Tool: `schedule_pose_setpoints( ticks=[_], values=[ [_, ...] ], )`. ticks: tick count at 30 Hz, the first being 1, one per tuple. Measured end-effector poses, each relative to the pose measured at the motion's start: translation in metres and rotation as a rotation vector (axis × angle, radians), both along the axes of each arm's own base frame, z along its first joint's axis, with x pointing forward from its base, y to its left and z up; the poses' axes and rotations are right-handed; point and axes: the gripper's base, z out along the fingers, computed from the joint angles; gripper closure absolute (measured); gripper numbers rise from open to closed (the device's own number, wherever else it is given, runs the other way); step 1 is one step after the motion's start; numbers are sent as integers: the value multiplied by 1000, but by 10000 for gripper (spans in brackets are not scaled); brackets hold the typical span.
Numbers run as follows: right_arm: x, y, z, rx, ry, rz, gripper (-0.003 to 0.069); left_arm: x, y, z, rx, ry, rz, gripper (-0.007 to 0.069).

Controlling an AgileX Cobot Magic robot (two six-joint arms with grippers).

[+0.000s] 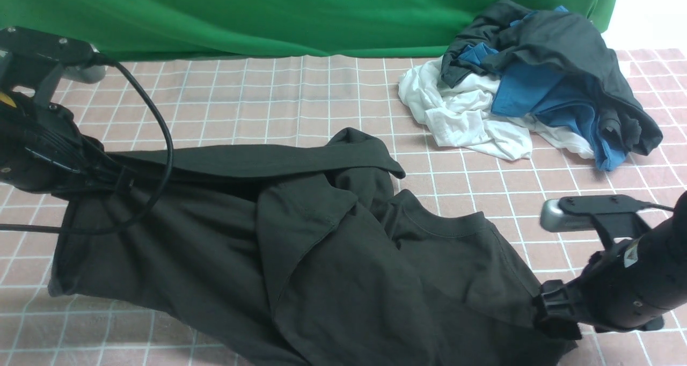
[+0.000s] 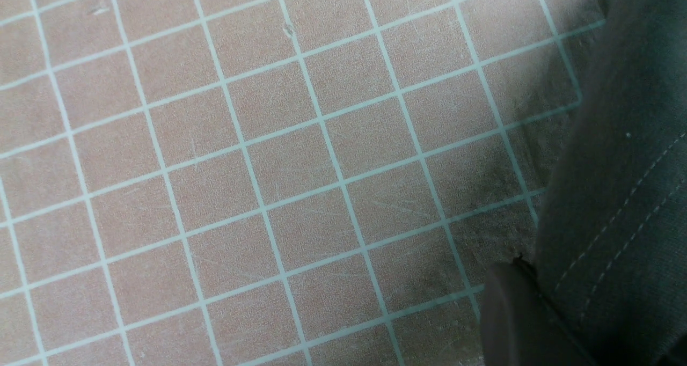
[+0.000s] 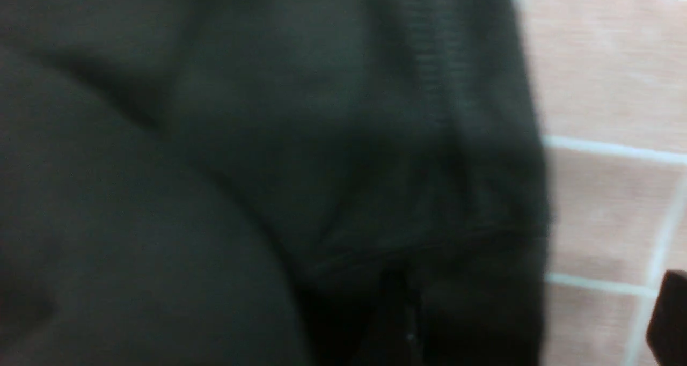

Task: Fold a long-sleeved shirt over a pink coffee tablecloth.
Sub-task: 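Pull a dark sweatshirt from the pile and spread it flat on the table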

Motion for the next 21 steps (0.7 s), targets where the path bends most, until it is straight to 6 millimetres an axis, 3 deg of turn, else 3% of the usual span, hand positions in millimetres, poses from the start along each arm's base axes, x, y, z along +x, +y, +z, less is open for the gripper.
schedule_pose_setpoints(
  ticks=[8, 12, 14, 21],
  values=[
    [-7, 2, 17, 21, -36, 14, 55, 0, 0, 0, 0, -1, 1, 594],
    [-14, 1, 42, 56, -104, 11, 58, 0, 0, 0, -2, -6, 1, 594],
    [-18, 2, 44, 58, -108, 22, 58, 1, 0, 0, -2, -7, 1, 594],
    [-25, 1, 1, 25, -11, -7, 58, 1, -1, 1, -23, -17, 7, 594]
  ],
)
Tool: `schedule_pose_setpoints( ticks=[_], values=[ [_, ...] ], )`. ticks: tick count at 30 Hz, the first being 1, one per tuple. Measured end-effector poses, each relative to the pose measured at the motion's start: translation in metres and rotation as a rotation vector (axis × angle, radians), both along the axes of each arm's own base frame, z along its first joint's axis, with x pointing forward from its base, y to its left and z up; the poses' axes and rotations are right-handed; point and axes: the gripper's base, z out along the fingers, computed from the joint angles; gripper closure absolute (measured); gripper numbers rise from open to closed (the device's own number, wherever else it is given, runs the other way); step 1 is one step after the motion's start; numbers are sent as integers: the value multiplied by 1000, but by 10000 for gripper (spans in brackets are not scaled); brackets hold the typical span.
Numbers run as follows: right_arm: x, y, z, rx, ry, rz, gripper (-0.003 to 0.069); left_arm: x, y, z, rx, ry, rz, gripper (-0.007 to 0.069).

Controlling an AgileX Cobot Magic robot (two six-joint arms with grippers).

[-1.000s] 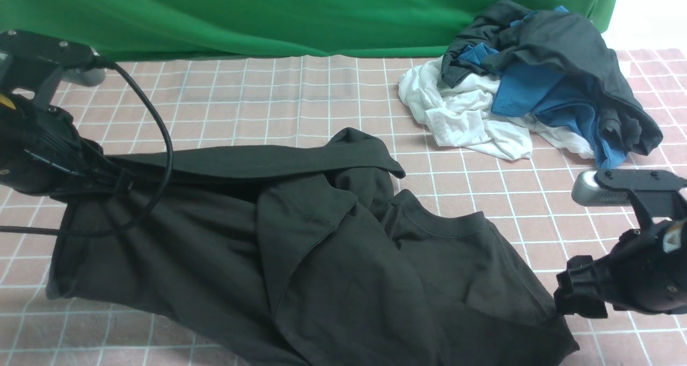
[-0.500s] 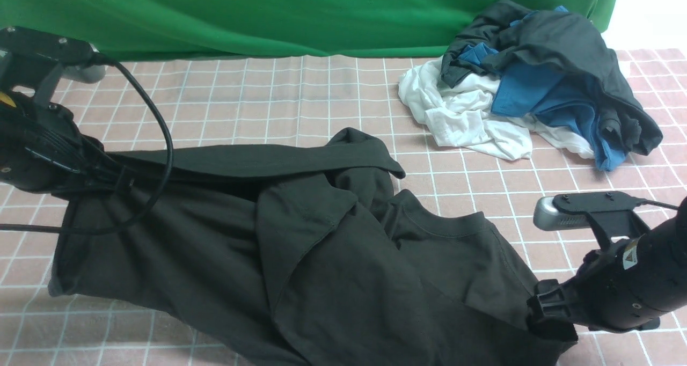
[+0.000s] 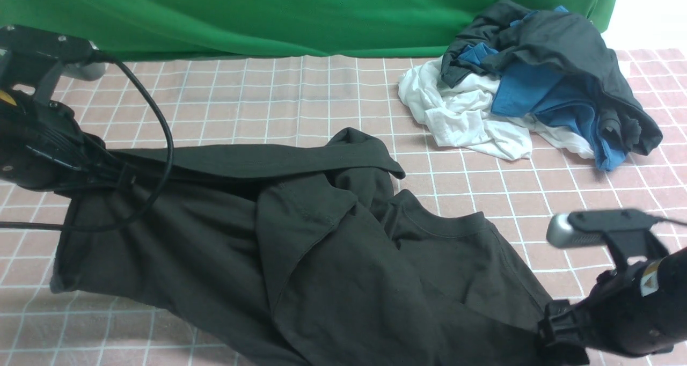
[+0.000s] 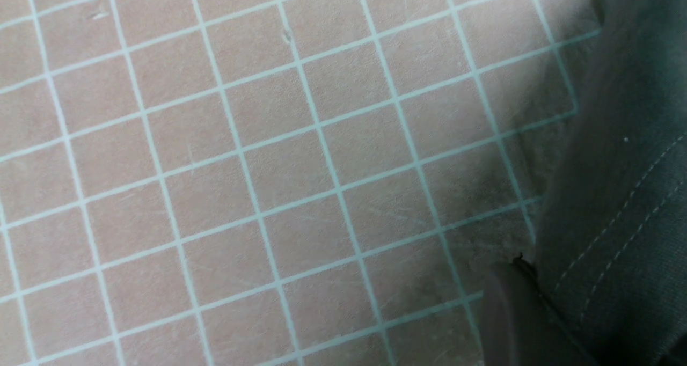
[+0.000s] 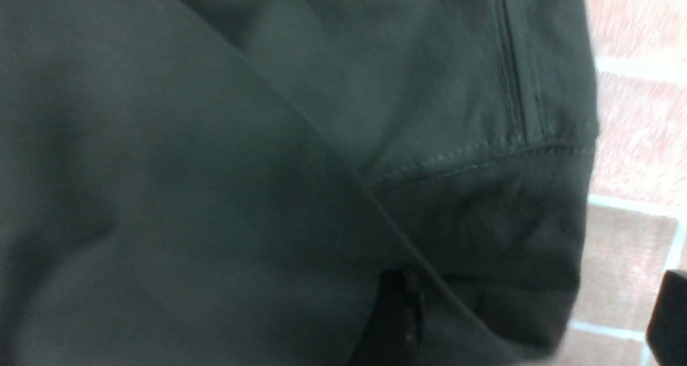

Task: Fold a long-sleeved shirt over a pink coffee tablecloth.
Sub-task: 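Pull a dark sweatshirt from the pile and spread it flat on the table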

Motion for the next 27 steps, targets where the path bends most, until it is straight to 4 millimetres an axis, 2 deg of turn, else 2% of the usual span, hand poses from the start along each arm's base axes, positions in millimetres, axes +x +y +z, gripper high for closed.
schedule_pose_setpoints(
  ticks=[5, 12, 14, 15, 19, 22, 24, 27],
  values=[
    [7, 4, -20, 0, 51, -22, 62, 0, -1, 0, -7, -6, -15, 594],
    [11, 7, -24, -10, 79, 22, 114, 0, -2, 0, -11, -7, -19, 594],
    [11, 8, -25, -9, 73, 43, 159, 0, -2, 0, -11, -8, -20, 594],
    [11, 13, -25, -10, 57, 74, 223, 1, -2, 0, -11, -9, -19, 594],
    [9, 28, -26, 7, 9, 134, 394, 1, -2, 0, -11, -10, -20, 594],
    [8, 34, -27, 7, -15, 192, 474, 1, -2, 0, -13, -11, -20, 594],
    [8, 34, -27, 4, -20, 209, 501, 1, -2, 0, -13, -11, -20, 594],
    [5, 37, -19, 11, -8, 243, 588, -1, -3, 1, -21, -8, -22, 594]
  ],
)
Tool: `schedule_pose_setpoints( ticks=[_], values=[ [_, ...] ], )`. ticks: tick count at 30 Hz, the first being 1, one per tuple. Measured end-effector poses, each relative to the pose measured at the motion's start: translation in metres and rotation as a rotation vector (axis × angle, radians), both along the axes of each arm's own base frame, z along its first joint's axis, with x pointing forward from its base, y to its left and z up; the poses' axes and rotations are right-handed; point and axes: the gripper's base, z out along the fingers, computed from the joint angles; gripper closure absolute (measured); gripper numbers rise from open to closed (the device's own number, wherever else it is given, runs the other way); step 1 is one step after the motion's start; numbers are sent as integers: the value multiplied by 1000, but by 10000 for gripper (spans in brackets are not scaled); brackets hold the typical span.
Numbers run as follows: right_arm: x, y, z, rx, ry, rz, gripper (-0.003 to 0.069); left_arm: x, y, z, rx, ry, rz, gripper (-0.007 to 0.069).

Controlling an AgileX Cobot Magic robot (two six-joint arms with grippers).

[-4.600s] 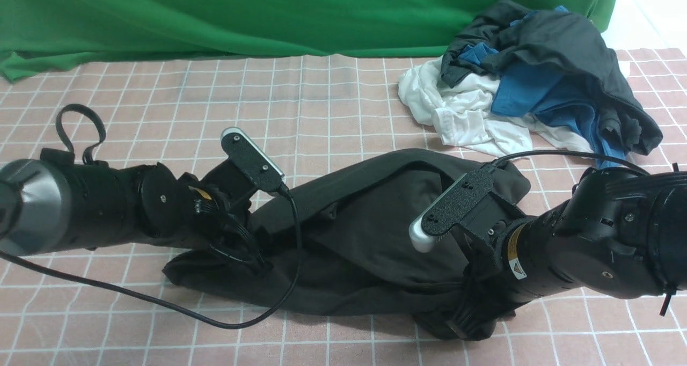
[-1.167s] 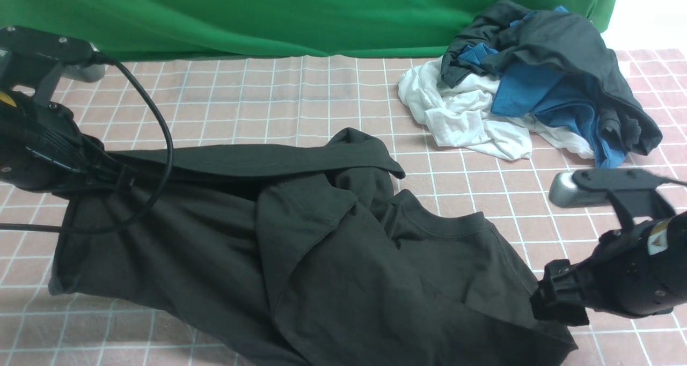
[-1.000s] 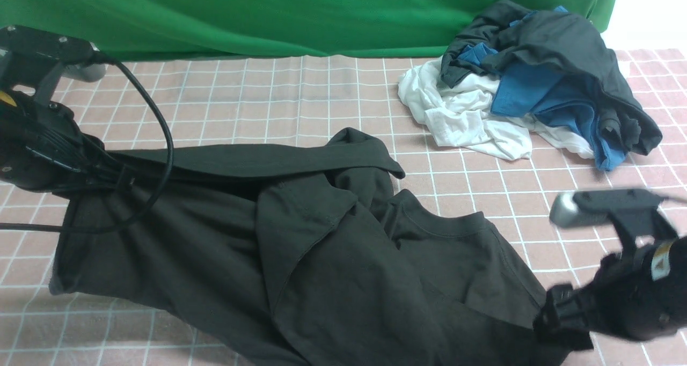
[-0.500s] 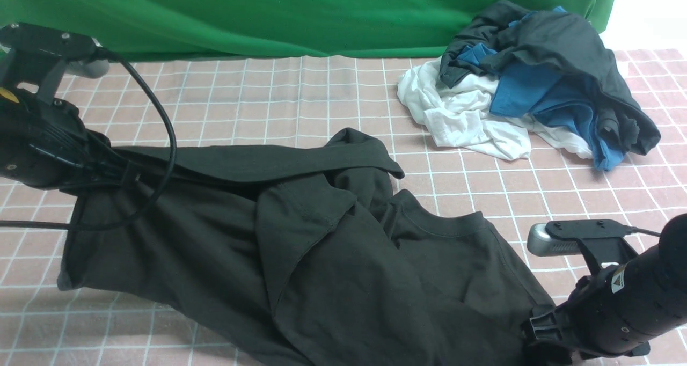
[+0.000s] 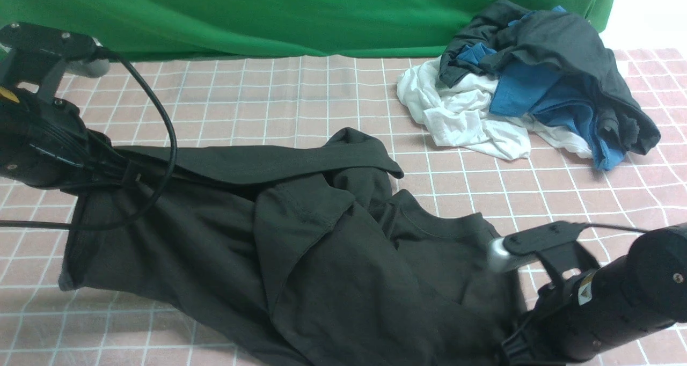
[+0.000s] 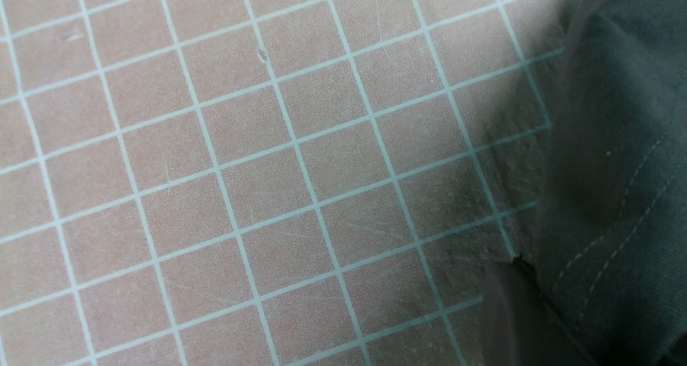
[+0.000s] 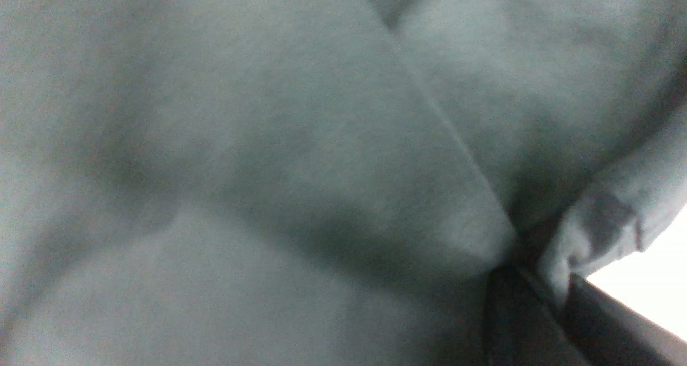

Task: Fold a long-sleeved shirt over a pink coffee tablecloth.
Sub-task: 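Pull a dark sweatshirt from the pile and spread it flat on the table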

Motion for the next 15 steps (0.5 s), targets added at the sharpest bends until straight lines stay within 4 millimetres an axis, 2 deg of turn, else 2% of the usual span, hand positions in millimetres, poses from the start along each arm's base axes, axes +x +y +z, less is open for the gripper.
schedule_pose_setpoints(
  ticks=[1, 3, 4, 6, 9, 10, 11, 13, 14, 15],
  values=[
    [-1, 0, 1, 1, 3, 2, 590, 0, 0, 0, 1, -2, -1, 594],
    [-5, 1, 29, 33, -29, 24, 597, -5, 0, 7, 0, -25, -5, 594],
    [-4, 1, 50, 57, -90, 28, 596, -8, -1, 11, -4, -41, -4, 594],
    [-5, -2, 78, 77, -166, 25, 596, -14, -1, 18, -9, -69, -3, 594],
    [-13, -14, 137, 81, -333, -4, 596, -25, -3, 31, -19, -125, -5, 594],
    [-21, -23, 171, 95, -437, -28, 596, -31, -3, 38, -23, -156, -5, 594],
    [-28, -30, 192, 103, -500, -44, 596, -36, -4, 44, -28, -186, -5, 594],
    [-39, -40, 221, 119, -594, -68, 596, -41, -4, 55, -38, -230, -4, 594],
    [-47, -46, 243, 143, -664, -85, 596, -44, -5, 65, -48, -267, -4, 594],
    [-51, -50, 255, 154, -700, -93, 596, -46, -6, 72, -53, -294, -5, 594]
  ],
)
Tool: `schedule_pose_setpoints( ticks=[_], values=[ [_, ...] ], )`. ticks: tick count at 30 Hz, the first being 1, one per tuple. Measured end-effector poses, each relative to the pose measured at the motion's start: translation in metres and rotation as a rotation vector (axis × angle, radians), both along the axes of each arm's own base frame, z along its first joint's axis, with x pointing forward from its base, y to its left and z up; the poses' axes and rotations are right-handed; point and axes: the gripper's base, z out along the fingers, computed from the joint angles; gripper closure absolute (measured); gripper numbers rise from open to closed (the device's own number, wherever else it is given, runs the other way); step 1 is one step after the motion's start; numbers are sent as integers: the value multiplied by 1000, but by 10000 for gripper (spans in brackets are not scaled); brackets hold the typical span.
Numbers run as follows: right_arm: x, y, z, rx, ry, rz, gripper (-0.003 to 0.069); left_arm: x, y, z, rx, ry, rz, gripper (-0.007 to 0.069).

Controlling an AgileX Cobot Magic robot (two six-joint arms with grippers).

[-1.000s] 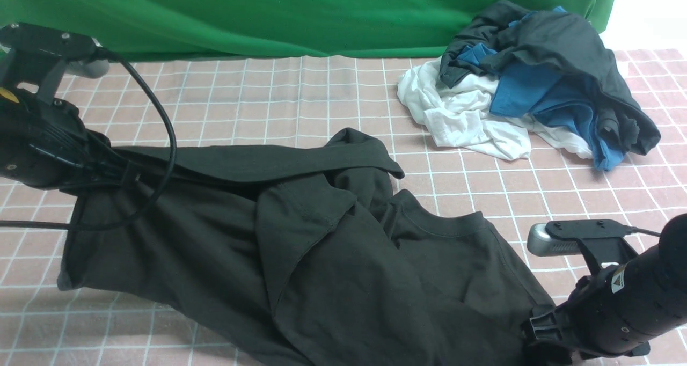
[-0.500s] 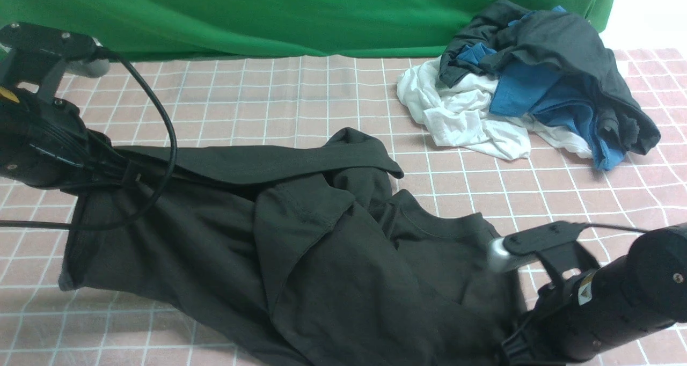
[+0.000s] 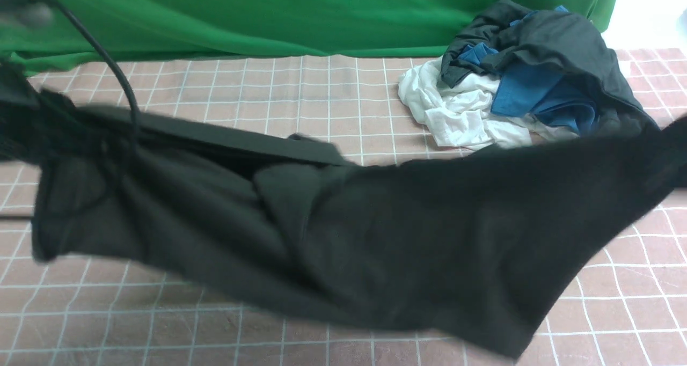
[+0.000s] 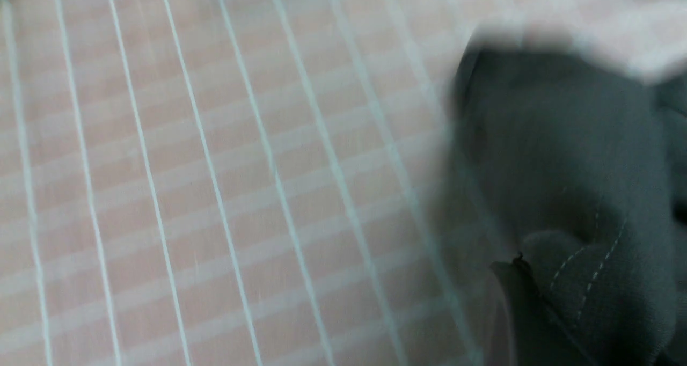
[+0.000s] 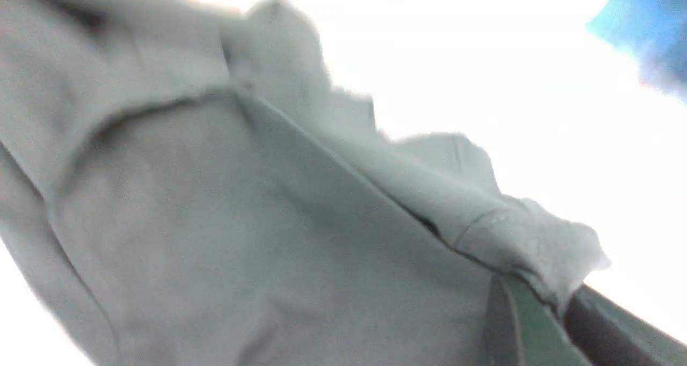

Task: Fold a long-sleeved shirt over a pink coffee tablecloth.
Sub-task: 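Pull a dark sweatshirt from the pile and spread it flat on the table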

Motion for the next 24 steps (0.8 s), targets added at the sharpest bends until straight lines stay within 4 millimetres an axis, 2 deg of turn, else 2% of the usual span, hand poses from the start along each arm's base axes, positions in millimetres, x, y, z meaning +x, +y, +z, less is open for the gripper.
schedule_pose_setpoints(
  ticks=[2, 5, 6, 9, 10, 11, 13, 15, 19, 21, 24],
  values=[
    [-15, -13, 38, 34, -122, -28, 596, -5, -2, 32, -15, -92, -7, 594],
    [-30, -27, 75, 47, -225, -76, 596, -14, -4, 79, -25, -195, -28, 594],
    [-35, -33, 87, 49, -260, -95, 596, -16, -4, 89, -25, -213, -34, 594],
    [-49, -48, 114, 42, -335, -167, 596, -32, -7, 139, -21, -287, -68, 594],
    [-50, -50, 117, 42, -346, -173, 596, -31, -7, 138, -21, -285, -68, 594],
    [-55, -55, 127, 45, -373, -195, 596, -38, -9, 157, -24, -308, -85, 594],
    [-63, -61, 139, 61, -408, -214, 596, -44, -11, 173, -39, -323, -108, 594],
    [-67, -64, 143, 64, -414, -221, 596, -48, -13, 183, -49, -333, -128, 594],
    [-63, -63, 140, 33, -363, -229, 596, -51, -14, 188, -54, -338, -139, 594],
    [-54, -58, 138, 11, -337, -224, 596, -46, -14, 184, -55, -316, -139, 594],
    [-33, -45, 131, -33, -287, -204, 596, -28, -14, 168, -59, -243, -139, 594]
  ],
)
